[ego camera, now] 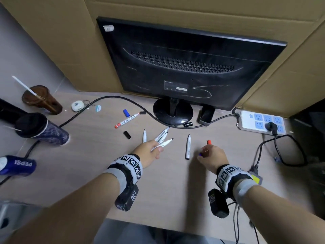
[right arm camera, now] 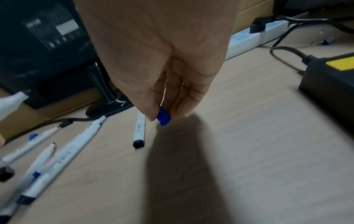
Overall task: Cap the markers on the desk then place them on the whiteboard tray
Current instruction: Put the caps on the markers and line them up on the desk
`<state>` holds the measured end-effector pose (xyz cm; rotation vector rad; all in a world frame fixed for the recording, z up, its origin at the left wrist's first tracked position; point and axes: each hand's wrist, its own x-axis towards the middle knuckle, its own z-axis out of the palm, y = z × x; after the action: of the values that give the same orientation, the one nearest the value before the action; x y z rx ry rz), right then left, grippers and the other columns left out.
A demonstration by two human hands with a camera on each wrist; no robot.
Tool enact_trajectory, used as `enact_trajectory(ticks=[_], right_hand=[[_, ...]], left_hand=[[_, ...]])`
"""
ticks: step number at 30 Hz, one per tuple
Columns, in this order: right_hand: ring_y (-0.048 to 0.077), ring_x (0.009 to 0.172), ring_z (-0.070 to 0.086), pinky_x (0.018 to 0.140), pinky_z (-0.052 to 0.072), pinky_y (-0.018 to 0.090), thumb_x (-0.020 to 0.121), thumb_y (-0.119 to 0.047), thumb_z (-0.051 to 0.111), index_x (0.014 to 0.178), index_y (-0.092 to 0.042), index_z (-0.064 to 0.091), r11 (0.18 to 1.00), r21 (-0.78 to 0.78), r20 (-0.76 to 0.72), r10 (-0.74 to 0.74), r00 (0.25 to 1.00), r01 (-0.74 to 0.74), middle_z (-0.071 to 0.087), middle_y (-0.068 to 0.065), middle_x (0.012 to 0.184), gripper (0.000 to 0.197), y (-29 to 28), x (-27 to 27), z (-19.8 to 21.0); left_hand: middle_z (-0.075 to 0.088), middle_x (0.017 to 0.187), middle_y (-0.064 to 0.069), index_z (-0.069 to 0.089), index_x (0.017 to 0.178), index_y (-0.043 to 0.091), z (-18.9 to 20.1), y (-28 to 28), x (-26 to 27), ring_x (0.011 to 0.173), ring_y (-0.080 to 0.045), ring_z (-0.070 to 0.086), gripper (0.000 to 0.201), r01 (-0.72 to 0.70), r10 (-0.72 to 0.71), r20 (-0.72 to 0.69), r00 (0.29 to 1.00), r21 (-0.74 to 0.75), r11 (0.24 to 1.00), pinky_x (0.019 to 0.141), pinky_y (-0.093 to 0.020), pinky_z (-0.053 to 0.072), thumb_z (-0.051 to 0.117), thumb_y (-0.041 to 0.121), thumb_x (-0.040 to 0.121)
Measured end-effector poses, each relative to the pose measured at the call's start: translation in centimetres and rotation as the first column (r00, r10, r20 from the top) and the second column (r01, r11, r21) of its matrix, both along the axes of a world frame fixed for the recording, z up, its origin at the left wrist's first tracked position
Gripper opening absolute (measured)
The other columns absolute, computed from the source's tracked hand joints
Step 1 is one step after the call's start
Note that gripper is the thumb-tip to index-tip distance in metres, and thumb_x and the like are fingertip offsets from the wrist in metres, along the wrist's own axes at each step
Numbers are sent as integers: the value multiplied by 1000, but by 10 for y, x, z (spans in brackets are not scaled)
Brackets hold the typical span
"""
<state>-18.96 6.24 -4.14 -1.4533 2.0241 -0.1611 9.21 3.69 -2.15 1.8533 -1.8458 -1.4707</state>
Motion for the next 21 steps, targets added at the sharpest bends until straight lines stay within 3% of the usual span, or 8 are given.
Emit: enact_trajectory(ticks=[5,8,11,14,17,21], right_hand=[[20,77,54,69,36,21,81,-19,75,86,-21,72,1000,23,-54,19,998,-18,55,-9,71,6,-12,8,-9],[26,86,65,71,41,24,81,-19,75,88,-16,73,1000,9,-67,13,998,-13,66,-2,80,8,-22,9,-9],[28,86,66,75,50,30,85,-18,69,89,-15,72,995,-97,-50,-22,998,18,73,6,89,6,-42,23,-1],[20,77,68,70,47,25,86,-19,69,85,-21,71,983,-180,14,41,999,-38,72,-2,81,3,-75,63,15],[17,78,71,75,55,28,84,-19,70,85,-23,74,964,-239,51,131,990,-115,76,-4,83,6,-112,119,22],[18,80,69,75,54,27,86,-20,67,90,-20,75,950,-243,71,220,973,-197,75,0,87,9,-153,197,20]], left_hand=[[72,81,7,61,91,32,-8,-10,2,65,-13,56,15,1,0,-47,999,20,1000,74,-36,55,53,39,101],[72,80,6,64,94,30,-9,-21,11,68,-17,62,16,-8,11,-59,998,47,999,75,-40,59,54,40,100],[73,83,5,64,97,27,-5,-35,29,68,-17,61,20,-11,12,-40,999,23,1000,75,-36,56,52,41,101],[72,86,6,63,102,25,-1,-48,56,70,-15,59,24,-41,41,-20,999,4,999,80,-35,53,48,44,103],[74,82,7,59,94,30,-2,-58,93,61,-16,57,24,-120,120,3,993,2,993,72,-36,55,45,48,102],[72,78,4,60,109,29,-12,-66,146,59,-20,56,23,-263,264,29,964,-35,964,71,-40,58,45,44,102]])
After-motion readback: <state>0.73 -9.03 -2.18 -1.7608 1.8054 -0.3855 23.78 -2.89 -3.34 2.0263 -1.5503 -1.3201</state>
